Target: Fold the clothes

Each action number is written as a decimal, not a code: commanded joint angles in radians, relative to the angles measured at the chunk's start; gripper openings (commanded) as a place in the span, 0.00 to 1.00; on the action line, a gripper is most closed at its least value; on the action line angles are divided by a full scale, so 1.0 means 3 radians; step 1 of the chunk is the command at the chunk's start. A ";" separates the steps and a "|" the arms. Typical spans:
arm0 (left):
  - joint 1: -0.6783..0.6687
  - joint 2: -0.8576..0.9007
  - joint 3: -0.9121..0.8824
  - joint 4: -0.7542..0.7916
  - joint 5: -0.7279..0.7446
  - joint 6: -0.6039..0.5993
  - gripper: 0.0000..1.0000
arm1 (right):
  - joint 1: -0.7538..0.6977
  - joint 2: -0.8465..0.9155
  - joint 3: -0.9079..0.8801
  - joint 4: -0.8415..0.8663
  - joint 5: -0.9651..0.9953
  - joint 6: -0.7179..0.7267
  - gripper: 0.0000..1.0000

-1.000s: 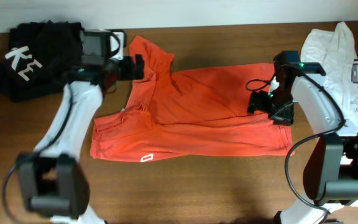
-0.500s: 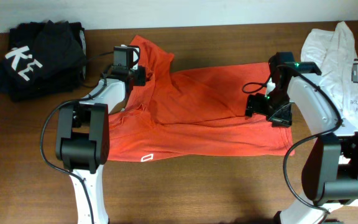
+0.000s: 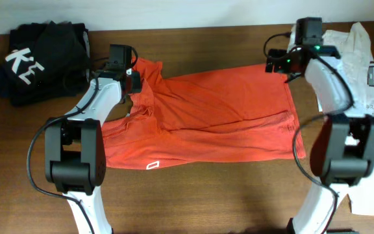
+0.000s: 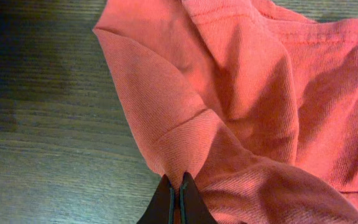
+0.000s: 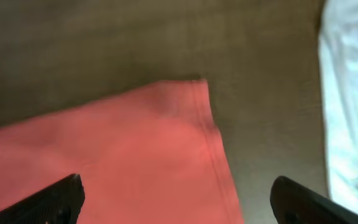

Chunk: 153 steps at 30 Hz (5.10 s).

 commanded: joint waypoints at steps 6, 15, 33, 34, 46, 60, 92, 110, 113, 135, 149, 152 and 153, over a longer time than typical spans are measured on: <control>0.0020 -0.0071 -0.0008 -0.0081 -0.0045 -0.0041 0.00 | 0.0053 0.0771 0.0028 0.0715 0.0067 -0.0028 0.99; 0.0018 -0.0072 -0.0006 -0.0033 0.0085 -0.0031 0.01 | 0.0047 0.0899 0.0287 0.0601 0.0367 0.0086 0.04; 0.0043 -0.1113 -0.0015 -0.2261 0.0659 -0.0031 0.00 | -0.0292 0.0786 0.2033 -0.3460 0.0186 0.0488 0.04; 0.0051 -0.1113 -0.0062 -0.2332 0.0623 -0.0031 0.01 | -0.0276 0.0734 0.1963 -0.3460 0.0058 0.0385 0.04; 0.0456 -0.1113 -0.0796 -0.2454 0.0609 -0.0029 0.52 | -0.0278 0.0200 0.0259 -0.2927 0.0240 0.0340 0.75; -0.0261 -0.0305 -0.0334 -0.2370 0.1233 0.0117 0.01 | -0.0052 0.0200 -0.0300 -0.2486 -0.0167 0.0340 0.17; 0.1076 0.0008 0.1102 -0.3031 0.0708 -0.0343 0.99 | 0.0336 0.0202 -0.1508 -0.1094 -0.1394 0.0267 0.11; 0.0528 0.0029 0.1101 -0.2817 0.0706 -0.0345 0.99 | 0.1073 -0.0173 0.0004 -0.2495 -0.0254 0.0627 0.04; 0.0528 0.0029 0.1101 -0.2817 0.0704 -0.0343 0.99 | 0.1424 -0.0172 -0.0267 -0.2234 -0.0320 0.0679 0.04; 0.0528 0.0029 0.1101 -0.2817 0.0696 -0.0342 0.99 | 0.1534 -0.0229 -0.0388 -0.2237 -0.0446 0.0411 0.04; 0.0528 0.0029 0.1101 -0.2819 0.0694 -0.0342 0.99 | 0.1588 -0.0207 -0.0225 -0.1797 -0.0734 0.0487 0.22; 0.0528 0.0029 0.1101 -0.2820 0.0694 -0.0342 0.99 | 0.1696 -0.0048 -0.0460 -0.1452 -0.0814 0.0501 0.21; 0.0528 0.0029 0.1101 -0.2818 0.0696 -0.0342 0.99 | 0.1734 -0.0020 -0.0507 -0.1286 -0.0838 0.0501 0.21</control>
